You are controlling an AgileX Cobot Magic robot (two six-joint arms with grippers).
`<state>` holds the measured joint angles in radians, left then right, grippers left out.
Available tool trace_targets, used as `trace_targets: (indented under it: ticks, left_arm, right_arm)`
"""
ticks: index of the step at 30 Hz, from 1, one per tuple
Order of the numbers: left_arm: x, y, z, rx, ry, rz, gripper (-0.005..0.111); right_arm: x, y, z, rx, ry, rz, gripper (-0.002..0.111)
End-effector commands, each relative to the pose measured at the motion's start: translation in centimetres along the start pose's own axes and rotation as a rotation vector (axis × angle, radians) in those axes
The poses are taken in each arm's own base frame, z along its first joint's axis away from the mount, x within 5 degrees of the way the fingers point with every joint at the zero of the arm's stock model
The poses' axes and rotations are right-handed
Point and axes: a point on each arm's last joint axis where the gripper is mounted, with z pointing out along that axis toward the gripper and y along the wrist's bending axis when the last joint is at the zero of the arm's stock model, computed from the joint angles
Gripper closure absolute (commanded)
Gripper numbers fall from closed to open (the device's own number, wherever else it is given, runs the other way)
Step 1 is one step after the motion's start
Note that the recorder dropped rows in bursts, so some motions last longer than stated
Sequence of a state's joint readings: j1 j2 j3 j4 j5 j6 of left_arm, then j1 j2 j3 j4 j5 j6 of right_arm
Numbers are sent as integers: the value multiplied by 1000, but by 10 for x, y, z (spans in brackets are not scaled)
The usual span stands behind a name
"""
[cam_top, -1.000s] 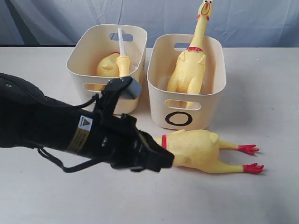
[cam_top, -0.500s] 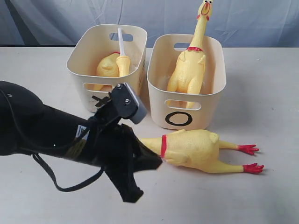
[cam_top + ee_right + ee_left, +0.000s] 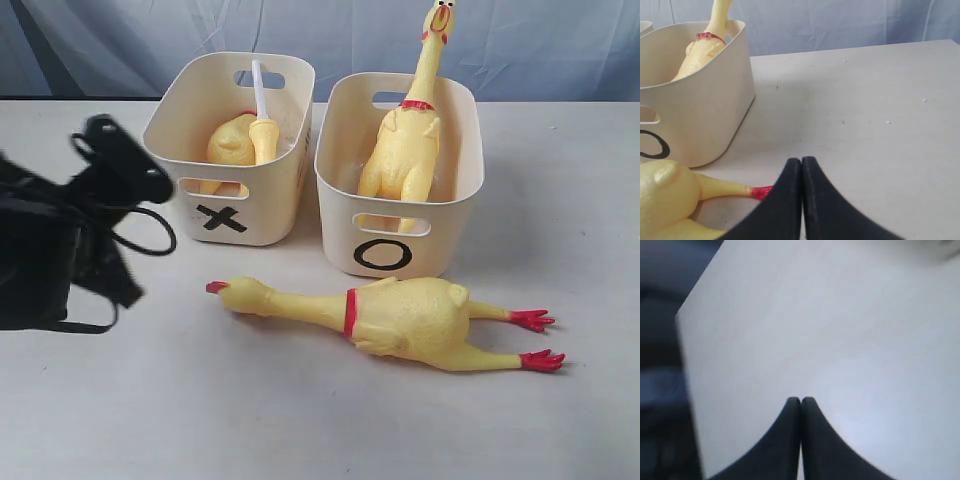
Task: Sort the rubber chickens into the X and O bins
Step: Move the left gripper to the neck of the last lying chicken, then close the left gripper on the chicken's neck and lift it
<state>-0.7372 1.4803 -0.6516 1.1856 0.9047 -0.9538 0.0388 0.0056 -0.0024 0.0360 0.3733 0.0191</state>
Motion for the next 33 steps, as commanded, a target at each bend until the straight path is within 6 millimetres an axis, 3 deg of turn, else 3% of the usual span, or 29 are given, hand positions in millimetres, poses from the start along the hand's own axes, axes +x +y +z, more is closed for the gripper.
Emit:
trace_targets:
  ticks: [1,4,7,10,13,15,18,20,23,25,29,33]
  left_arm:
    - [38,3,-13,-12,452,-91,106]
    - [50,-16,-28,238,640,-141,106]
    - [44,-50,-45,664,667,-228,106]
    - [24,-75,-71,1148,517,-224,106]
    - [-13,-82,-94,1524,92,-307,106]
    - [-36,-76,-92,1475,-260,-346,106]
    - [-43,-66,-67,1171,-344,-399,102]
    - [-43,-65,-60,1078,-377,-311,85]
    - [-48,-80,-52,1091,-396,-106,57]
    - [-52,-93,-35,1034,-379,11,45]
    - [-49,-115,-2,919,-376,312,45]
    - [-56,-111,9,750,-470,401,45]
  right_arm:
    - [0,0,0,-4,-12,1,108]
    - [0,0,0,-4,-12,1,108]
    - [0,0,0,-4,-12,1,108]
    - [0,0,0,-4,-12,1,108]
    - [0,0,0,-4,-12,1,108]
    - [0,0,0,-4,-12,1,108]
    - [0,0,0,-4,-12,1,108]
    - [0,0,0,-4,-12,1,108]
    - [0,0,0,-4,-12,1,108]
    - [0,0,0,-4,-12,1,108]
    - [0,0,0,-4,-12,1,108]
    - [0,0,0,-4,-12,1,108]
